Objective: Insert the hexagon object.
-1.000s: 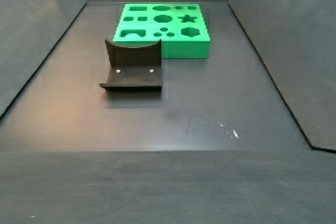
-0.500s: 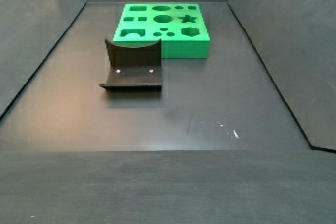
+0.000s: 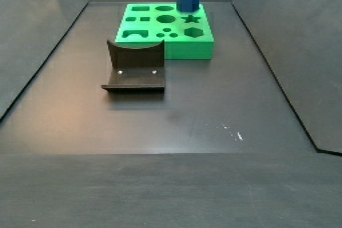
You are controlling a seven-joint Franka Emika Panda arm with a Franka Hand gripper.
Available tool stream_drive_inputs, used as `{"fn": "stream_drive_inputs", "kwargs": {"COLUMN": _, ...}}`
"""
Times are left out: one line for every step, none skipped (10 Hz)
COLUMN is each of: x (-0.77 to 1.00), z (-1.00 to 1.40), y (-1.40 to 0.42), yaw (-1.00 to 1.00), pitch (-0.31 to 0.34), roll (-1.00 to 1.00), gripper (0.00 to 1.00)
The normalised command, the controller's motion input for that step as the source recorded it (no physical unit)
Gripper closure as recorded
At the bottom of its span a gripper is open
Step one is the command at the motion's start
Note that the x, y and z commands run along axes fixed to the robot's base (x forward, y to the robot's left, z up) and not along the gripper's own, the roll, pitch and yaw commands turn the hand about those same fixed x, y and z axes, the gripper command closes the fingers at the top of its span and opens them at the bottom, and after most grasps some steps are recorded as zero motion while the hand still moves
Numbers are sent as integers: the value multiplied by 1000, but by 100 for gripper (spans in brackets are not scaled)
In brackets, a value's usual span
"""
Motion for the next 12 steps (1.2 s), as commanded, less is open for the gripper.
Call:
{"fn": "stream_drive_inputs", "kwargs": {"x": 34, "z": -666, "y": 66, "yaw": -1000, "pitch": 0, "roll": 0, "gripper": 100}}
{"fn": "stream_drive_inputs", "kwargs": {"x": 0, "z": -626, "y": 363, "yaw": -700, "pitch": 0, "roll": 0, "gripper": 100}}
{"fn": "stream_drive_inputs", "kwargs": {"x": -123, "z": -254, "y": 537, "yaw": -397, "pitch": 0, "roll": -43, "gripper": 100}}
{"fn": "stream_drive_inputs", "kwargs": {"x": -49, "z": -123, "y": 157, "yaw": -369, "pitch": 0, "roll": -50, "gripper": 100}}
{"fn": "stream_drive_inputs", "kwargs": {"x": -229, "z": -146, "y": 0, "yaw": -609, "pitch": 0, "roll": -20, "gripper": 100}}
{"fn": "stream_drive_inputs", "kwargs": {"x": -223, "z": -174, "y": -74, "yaw": -731, "pitch": 0, "roll": -114, "gripper": 100}}
{"fn": "stream_drive_inputs", "kwargs": {"x": -203, "z": -174, "y": -57, "yaw": -760, "pitch": 0, "roll": -150, "gripper": 100}}
{"fn": "stream_drive_inputs", "kwargs": {"x": -277, "z": -140, "y": 0, "yaw": -709, "pitch": -23, "roll": -240, "gripper": 100}}
{"fn": "stream_drive_inputs", "kwargs": {"x": -117, "z": -103, "y": -106, "yaw": -666, "pitch": -39, "roll": -334, "gripper": 100}}
{"fn": "stream_drive_inputs", "kwargs": {"x": -14, "z": -63, "y": -29, "yaw": -554, "pitch": -44, "roll": -423, "gripper": 100}}
{"fn": "stream_drive_inputs", "kwargs": {"x": -83, "z": 0, "y": 0, "yaw": -326, "pitch": -89, "roll": -500, "gripper": 100}}
{"fn": "stream_drive_inputs", "kwargs": {"x": 14, "z": -191, "y": -23, "yaw": -171, "pitch": -84, "roll": -269, "gripper": 100}}
